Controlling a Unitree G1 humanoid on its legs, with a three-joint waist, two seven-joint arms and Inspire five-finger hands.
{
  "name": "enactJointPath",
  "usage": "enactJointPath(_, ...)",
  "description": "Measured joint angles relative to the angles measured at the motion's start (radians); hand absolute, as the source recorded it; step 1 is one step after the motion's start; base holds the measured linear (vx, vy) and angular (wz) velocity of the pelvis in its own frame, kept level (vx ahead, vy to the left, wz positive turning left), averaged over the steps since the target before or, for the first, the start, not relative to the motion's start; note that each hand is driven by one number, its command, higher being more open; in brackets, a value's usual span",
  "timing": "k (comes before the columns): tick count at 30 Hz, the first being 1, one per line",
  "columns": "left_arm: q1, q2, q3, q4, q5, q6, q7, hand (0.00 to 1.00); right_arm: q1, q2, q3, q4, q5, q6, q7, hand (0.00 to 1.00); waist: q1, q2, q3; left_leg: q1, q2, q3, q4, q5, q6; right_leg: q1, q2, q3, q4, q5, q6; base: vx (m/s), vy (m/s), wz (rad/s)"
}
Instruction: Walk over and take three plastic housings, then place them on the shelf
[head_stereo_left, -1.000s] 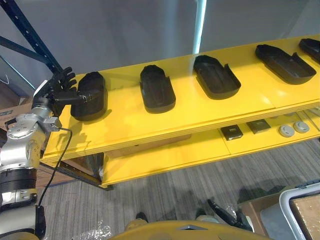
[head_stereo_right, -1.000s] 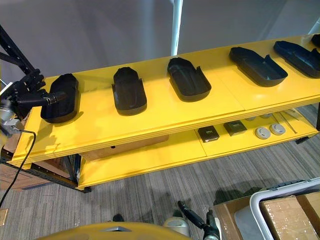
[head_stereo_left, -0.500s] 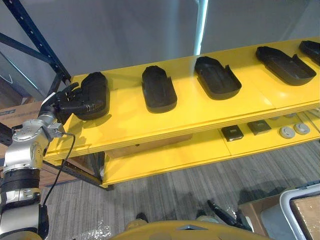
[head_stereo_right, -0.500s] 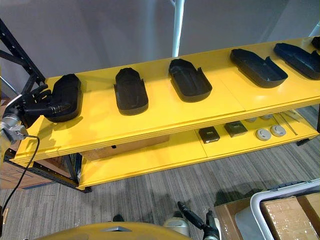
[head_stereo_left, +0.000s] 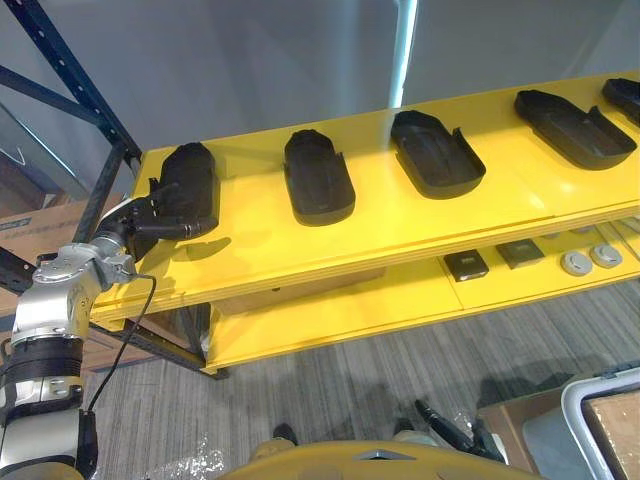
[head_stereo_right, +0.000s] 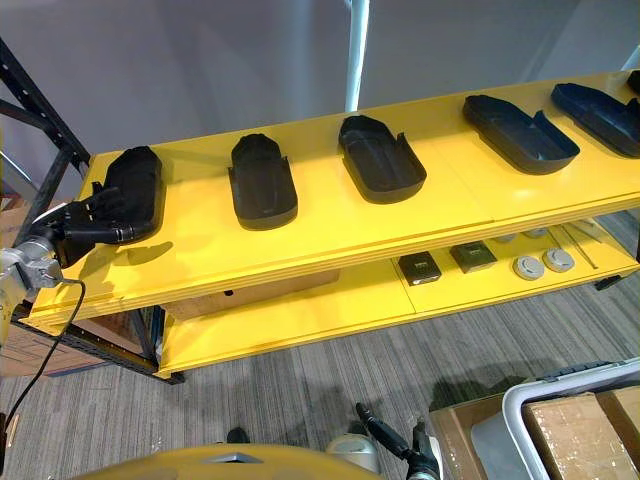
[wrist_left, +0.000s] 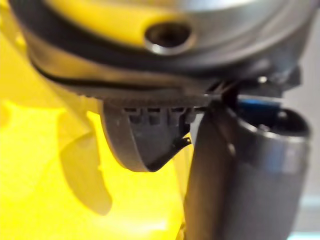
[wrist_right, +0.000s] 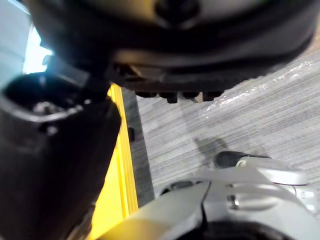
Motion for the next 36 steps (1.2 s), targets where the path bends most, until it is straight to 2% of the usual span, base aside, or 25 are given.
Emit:
enactJointPath(20, 0.004, 0.002, -0.003, -0.001, 0.115, 0.004, -0.102, 1.0, -0.003, -0.003, -0.014, 0.001, 0.0, 0.0, -0.001, 1.0, 0.001, 0.015, -0.007, -0.005, -0.001, -0.013, -0.001, 0.0, 0.0, 0.009, 0.001, -0.016, -0.011, 0.001, 0.002, 0.0, 0.0, 0.01)
enactJointPath(26, 0.005, 0.004, -0.015, -0.001, 0.109, -0.008, -0.063, 1.0, -0.004, -0.003, -0.016, 0.003, 0.0, 0.0, -0.001, 1.0, 0.001, 0.015, -0.007, -0.006, -0.001, -0.013, -0.001, 0.0, 0.0, 0.009, 0.001, -0.016, -0.011, 0.001, 0.002, 0.0, 0.0, 0.0)
enactJointPath(28, 0.009, 0.004, -0.02, -0.001, 0.077, -0.045, -0.012, 1.0, -0.004, -0.003, -0.016, 0.003, 0.0, 0.0, -0.001, 1.0, 0.001, 0.015, -0.007, -0.007, -0.001, -0.013, 0.0, 0.0, 0.0, 0.007, 0.001, -0.016, -0.011, 0.001, 0.002, 0.0, 0.0, 0.0)
enactJointPath(31, 0.015, 0.003, -0.02, -0.059, 0.021, -0.126, 0.122, 1.0, -0.004, -0.003, -0.018, 0.018, 0.0, -0.004, 0.0, 1.0, 0.005, 0.013, -0.008, -0.01, 0.0, -0.012, 0.0, -0.002, -0.002, 0.005, 0.003, -0.015, -0.012, 0.001, 0.001, 0.0, 0.0, 0.0)
enactJointPath(33, 0.013, 0.003, -0.004, -0.179, -0.053, -0.242, 0.251, 1.0, -0.003, -0.003, -0.019, 0.032, -0.001, -0.012, 0.0, 1.0, 0.006, 0.011, -0.009, -0.009, 0.0, -0.012, 0.0, -0.002, -0.002, 0.004, 0.004, -0.013, -0.012, 0.001, 0.001, 0.0, 0.0, 0.0)
enactJointPath(35, 0.002, 0.002, 0.002, -0.246, -0.07, -0.306, 0.3, 1.0, -0.003, -0.003, -0.02, 0.036, -0.001, -0.014, 0.0, 1.0, 0.006, 0.01, -0.009, -0.009, 0.0, -0.011, 0.0, -0.003, -0.002, 0.004, 0.004, -0.011, -0.012, 0.001, 0.001, 0.0, 0.0, 0.0)
enactJointPath(36, -0.024, 0.0, 0.004, -0.305, -0.107, -0.377, 0.338, 1.0, -0.004, -0.003, -0.02, 0.042, -0.002, -0.015, 0.0, 1.0, 0.006, 0.009, -0.01, -0.009, 0.0, -0.011, 0.0, -0.003, -0.002, 0.004, 0.005, -0.009, -0.012, 0.001, 0.001, 0.0, 0.0, -0.04)
